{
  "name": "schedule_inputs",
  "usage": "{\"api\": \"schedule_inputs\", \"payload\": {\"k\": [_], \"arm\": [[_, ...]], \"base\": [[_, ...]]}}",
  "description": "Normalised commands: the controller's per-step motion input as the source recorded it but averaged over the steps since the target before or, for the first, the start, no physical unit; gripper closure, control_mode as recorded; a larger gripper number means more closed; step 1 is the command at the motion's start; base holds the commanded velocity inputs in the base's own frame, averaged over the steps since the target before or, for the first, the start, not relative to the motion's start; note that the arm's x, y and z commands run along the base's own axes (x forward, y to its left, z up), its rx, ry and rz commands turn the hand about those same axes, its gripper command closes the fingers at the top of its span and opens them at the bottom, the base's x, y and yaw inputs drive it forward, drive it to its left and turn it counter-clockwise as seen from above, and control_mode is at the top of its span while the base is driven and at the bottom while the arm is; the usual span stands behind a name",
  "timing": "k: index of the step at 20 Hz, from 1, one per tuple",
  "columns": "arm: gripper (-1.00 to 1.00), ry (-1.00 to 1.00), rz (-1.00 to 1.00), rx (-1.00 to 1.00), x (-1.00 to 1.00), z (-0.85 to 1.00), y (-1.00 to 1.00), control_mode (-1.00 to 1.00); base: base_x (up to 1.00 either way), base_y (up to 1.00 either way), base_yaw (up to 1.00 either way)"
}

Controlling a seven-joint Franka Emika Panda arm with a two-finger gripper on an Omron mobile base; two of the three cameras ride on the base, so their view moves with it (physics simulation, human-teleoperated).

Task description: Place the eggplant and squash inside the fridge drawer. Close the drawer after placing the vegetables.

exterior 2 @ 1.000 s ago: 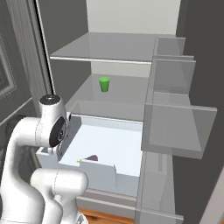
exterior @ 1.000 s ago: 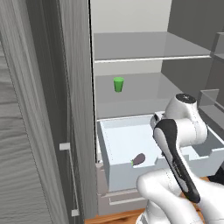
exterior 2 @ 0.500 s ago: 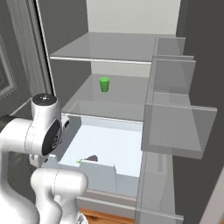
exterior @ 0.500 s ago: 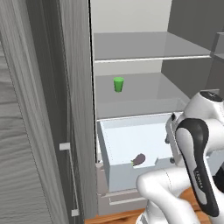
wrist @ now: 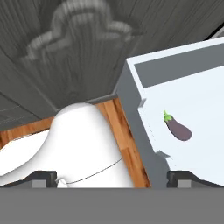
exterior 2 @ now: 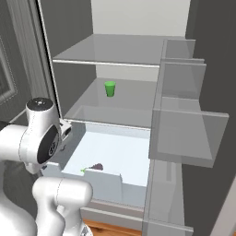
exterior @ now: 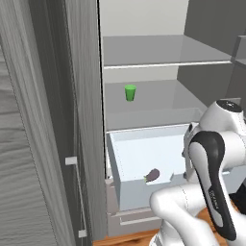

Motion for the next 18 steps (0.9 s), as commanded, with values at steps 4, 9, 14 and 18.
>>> {"api": "schedule_inputs", "payload": {"k": [4,9,14,18], "arm": [[-1.00,0.00,0.00,0.00,-0.05,0.00,-0.01,-1.00],[-1.00,0.00,-0.01,0.01,-0.33,0.00,-0.03,1.00],[-1.00,0.00,0.00,0.00,0.00,0.00,0.00,1.00],[-1.00,0.00,0.00,0.00,0.00,0.00,0.00,1.00]], "base": [[0.00,0.00,0.00],[-0.12,0.00,0.00],[-0.96,-0.04,0.02],[-1.00,-0.13,0.10]]}}
